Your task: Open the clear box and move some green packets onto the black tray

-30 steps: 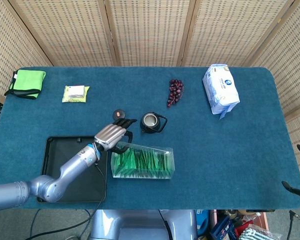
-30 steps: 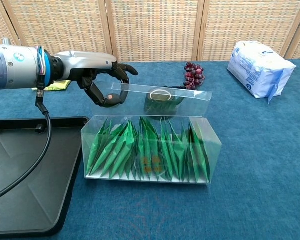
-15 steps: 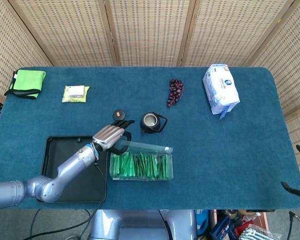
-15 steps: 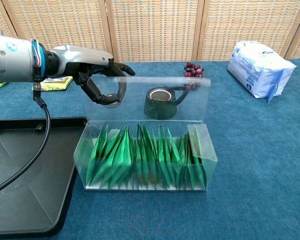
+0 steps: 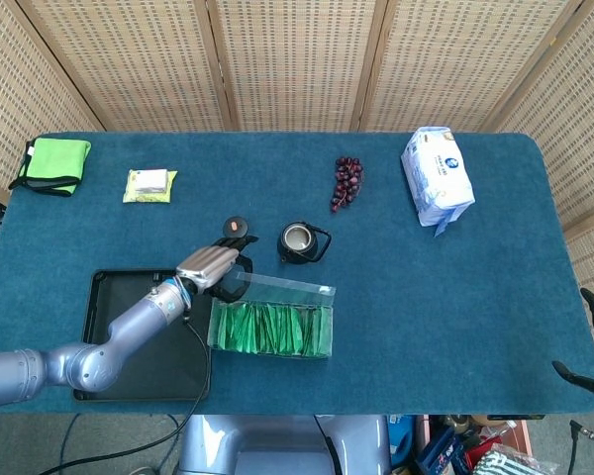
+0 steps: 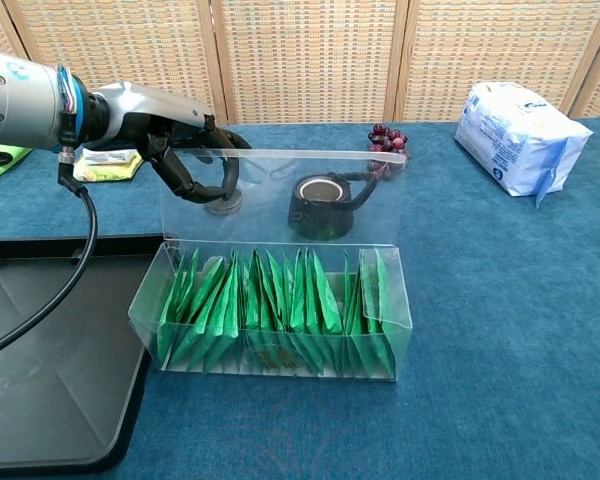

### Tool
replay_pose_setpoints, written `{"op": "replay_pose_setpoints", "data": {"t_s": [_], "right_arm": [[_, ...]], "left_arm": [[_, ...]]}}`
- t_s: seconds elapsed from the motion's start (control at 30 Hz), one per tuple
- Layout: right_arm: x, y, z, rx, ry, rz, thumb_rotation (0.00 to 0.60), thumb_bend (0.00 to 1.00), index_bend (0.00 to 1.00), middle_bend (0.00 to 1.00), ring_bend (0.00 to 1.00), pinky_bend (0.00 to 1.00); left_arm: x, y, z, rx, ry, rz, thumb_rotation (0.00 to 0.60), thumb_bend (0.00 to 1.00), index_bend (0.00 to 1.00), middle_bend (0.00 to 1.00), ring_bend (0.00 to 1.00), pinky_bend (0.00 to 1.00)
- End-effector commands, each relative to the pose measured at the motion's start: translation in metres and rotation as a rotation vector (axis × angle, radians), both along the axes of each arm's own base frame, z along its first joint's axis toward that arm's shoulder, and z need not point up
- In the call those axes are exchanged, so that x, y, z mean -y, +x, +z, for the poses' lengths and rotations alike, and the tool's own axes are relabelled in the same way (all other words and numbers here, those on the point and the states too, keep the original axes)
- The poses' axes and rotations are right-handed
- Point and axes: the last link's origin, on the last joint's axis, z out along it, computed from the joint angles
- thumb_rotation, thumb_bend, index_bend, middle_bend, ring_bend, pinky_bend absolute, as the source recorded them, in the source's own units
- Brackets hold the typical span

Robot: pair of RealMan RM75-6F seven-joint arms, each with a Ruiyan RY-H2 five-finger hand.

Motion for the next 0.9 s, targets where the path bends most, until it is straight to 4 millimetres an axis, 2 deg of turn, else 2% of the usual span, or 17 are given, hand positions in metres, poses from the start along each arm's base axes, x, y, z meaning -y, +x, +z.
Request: {"op": "replay_pose_setpoints", "data": {"t_s": [0.03,0.1,0.17,0.23,0.3,0.37,0.43,0.57,0.77,0.83,0.9], "right_arm": [[0.000,0.000,0.000,0.002,0.000,0.000,0.600,0.01,0.00,0.00,0.00,0.00],[0.000,0.000,0.000,0.001,0.000,0.000,0.600,0.01,0.00,0.00,0.00,0.00],[0.000,0.000,0.000,0.001,0.001,-0.001,0.600,0.01,0.00,0.00,0.00,0.00],[0.000,0.000,-0.001,0.001,0.003,-0.001,0.600,0.01,0.00,0.00,0.00,0.00],[0.000,0.000,-0.001,0.000,0.003,-0.002,0.600,0.01,0.00,0.00,0.00,0.00],[0.000,0.000,-0.001,0.000,0.002,-0.002,0.600,0.01,0.00,0.00,0.00,0.00],[0.000,0.000,-0.001,-0.001,0.003,-0.003,0.600,0.01,0.00,0.00,0.00,0.00],[0.001,0.000,-0.002,-0.002,0.006,-0.004,0.600,0.01,0.00,0.00,0.00,0.00],[0.001,0.000,-0.002,-0.003,0.005,-0.005,0.600,0.01,0.00,0.00,0.00,0.00],[0.001,-0.001,-0.002,-0.003,0.004,-0.007,0.600,0.01,0.00,0.00,0.00,0.00],[0.001,-0.001,-0.002,-0.004,0.004,-0.009,0.600,0.01,0.00,0.00,0.00,0.00]], "left_arm": [[-0.005,-0.003,0.001,-0.054,0.013,0.013,0.600,0.62,0.57,0.00,0.00,0.00],[-0.005,-0.004,0.000,-0.067,0.022,0.020,0.600,0.62,0.48,0.00,0.00,0.00],[-0.006,-0.005,0.000,-0.073,0.030,0.029,0.600,0.62,0.34,0.00,0.00,0.00],[-0.009,-0.006,0.000,-0.083,0.050,0.024,0.600,0.62,0.11,0.00,0.00,0.00],[-0.010,-0.007,0.001,-0.083,0.075,0.014,0.600,0.62,0.01,0.00,0.00,0.00],[-0.011,-0.007,0.002,-0.072,0.104,0.002,0.600,0.60,0.00,0.00,0.00,0.00],[-0.011,-0.008,0.004,-0.059,0.129,-0.014,0.600,0.51,0.00,0.00,0.00,0.00],[-0.011,-0.010,0.010,-0.035,0.180,-0.064,0.600,0.40,0.00,0.00,0.00,0.00],[-0.001,-0.012,0.013,-0.056,0.185,-0.188,0.600,0.12,0.00,0.00,0.00,0.00],[0.003,-0.013,0.014,-0.069,0.181,-0.248,0.600,0.08,0.02,0.00,0.00,0.00],[0.009,-0.012,0.014,-0.069,0.186,-0.306,0.600,0.07,0.10,0.00,0.00,0.00]]}}
